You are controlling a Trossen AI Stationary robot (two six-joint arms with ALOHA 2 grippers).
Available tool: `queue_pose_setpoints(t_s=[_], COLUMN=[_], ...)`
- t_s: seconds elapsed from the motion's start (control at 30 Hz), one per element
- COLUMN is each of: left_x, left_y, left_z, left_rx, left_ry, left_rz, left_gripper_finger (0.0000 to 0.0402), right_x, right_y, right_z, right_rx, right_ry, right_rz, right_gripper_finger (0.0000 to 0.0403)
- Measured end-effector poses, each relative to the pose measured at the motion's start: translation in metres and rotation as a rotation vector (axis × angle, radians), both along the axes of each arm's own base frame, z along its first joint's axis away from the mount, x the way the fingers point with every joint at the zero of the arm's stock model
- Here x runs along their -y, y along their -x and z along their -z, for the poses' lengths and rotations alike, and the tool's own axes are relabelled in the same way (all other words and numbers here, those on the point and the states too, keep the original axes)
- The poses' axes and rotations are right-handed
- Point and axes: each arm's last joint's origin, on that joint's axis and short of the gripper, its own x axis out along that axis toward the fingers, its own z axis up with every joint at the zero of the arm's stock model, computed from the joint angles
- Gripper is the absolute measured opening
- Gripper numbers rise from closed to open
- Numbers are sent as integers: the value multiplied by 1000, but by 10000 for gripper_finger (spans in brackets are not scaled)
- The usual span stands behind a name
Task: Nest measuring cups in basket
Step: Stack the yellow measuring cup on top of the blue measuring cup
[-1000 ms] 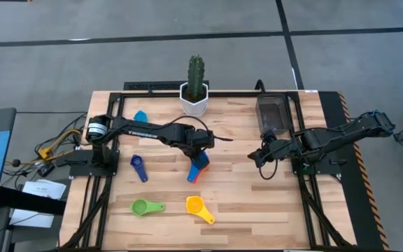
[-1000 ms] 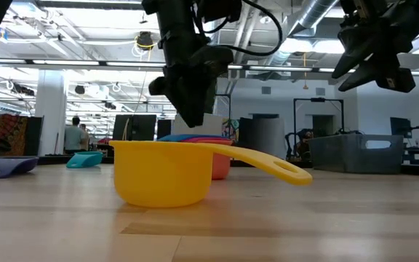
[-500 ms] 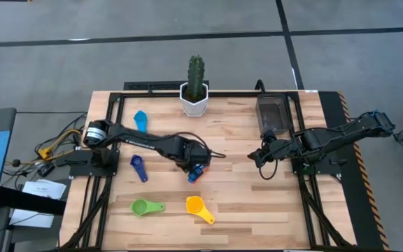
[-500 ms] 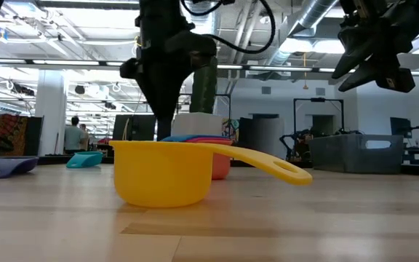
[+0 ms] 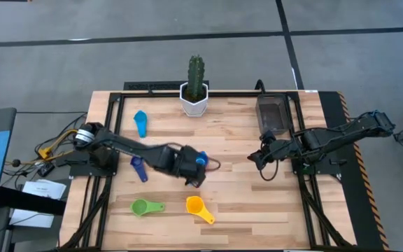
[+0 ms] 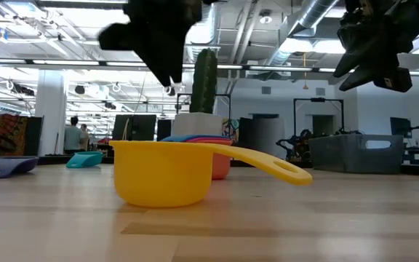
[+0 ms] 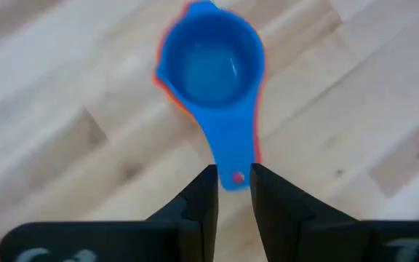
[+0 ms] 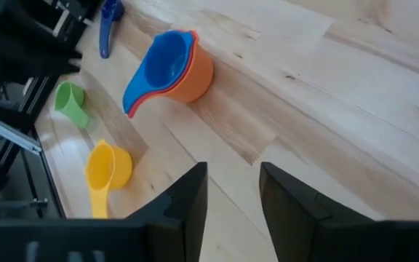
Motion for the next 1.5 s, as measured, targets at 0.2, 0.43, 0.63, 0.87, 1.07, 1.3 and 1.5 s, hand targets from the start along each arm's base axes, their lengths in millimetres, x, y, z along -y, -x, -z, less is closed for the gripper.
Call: queue_pose_setpoints(t_s=[0.2, 0.43, 0.63, 0.87, 1.07, 1.3, 1.5], left_x=[46, 79, 97, 105, 108, 120, 137], left_y=[15, 32, 39, 41, 41, 39, 22], left_z=[2, 4, 24, 27, 33, 42, 73], left_rx=[51, 120, 113, 127, 108, 114, 177], left_ry=[77, 71, 65, 53, 51, 128, 168], left_rz=[-89, -139, -147, -94, -90, -127, -145], left_gripper_finger=[69, 73, 122, 189, 213, 211, 211], right_x=[-1, -8, -25, -54, -78, -105, -115], right_y=[0, -1, -15, -46, -63, -77, -81], right_z=[0, -3, -5, 17, 42, 43, 35], right_rx=[-2, 54, 165, 203, 152, 126, 137], right_ry=[20, -28, -87, -187, -243, -252, -234], right_rz=[-23, 10, 58, 90, 103, 58, 50], right_gripper_finger=[157, 152, 142, 127, 116, 113, 113])
